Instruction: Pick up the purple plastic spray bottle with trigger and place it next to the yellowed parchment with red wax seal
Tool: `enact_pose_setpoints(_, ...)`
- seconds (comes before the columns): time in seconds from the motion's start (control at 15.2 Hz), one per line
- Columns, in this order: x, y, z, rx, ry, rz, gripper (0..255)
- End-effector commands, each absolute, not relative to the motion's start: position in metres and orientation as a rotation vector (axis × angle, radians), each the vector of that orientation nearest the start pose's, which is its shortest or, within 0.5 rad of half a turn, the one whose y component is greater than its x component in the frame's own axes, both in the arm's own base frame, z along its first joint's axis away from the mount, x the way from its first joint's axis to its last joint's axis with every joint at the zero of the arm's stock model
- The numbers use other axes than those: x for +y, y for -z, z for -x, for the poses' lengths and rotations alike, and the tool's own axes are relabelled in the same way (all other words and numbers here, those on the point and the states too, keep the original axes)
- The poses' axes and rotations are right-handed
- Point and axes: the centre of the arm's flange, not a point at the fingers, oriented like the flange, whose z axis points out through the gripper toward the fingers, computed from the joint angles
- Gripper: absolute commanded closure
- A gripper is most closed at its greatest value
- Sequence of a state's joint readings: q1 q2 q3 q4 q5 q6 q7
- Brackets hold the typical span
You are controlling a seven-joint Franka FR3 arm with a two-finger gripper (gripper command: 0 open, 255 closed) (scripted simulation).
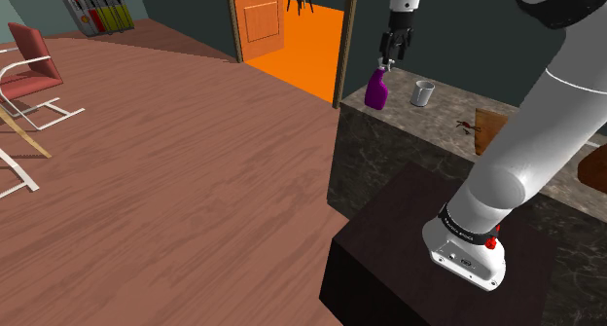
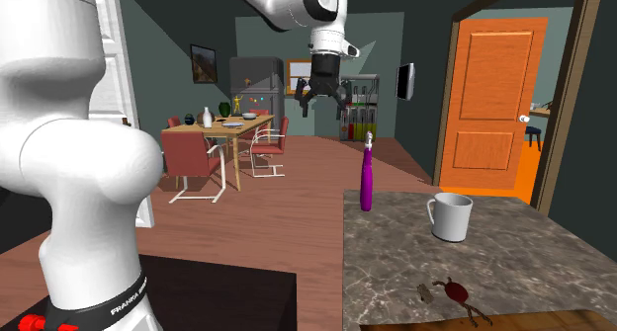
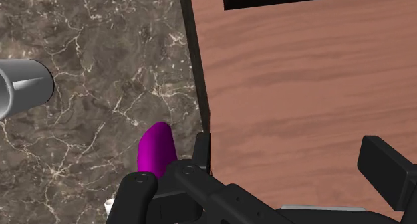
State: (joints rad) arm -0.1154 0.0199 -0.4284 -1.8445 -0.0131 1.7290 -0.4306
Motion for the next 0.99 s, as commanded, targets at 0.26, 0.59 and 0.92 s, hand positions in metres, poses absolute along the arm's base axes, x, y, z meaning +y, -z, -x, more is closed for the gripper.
enact_pose_setpoints(0.26,-0.345,-0.480,-0.520,0.152,-0.205,3.091,0)
enact_pose_setpoints(0.59,-0.397,-0.465,-0.558,0.138,-0.211,3.093,0)
enact_pose_setpoints(0.92,-0.418,-0.449,-0.573,0.133,-0.213,3.094,0)
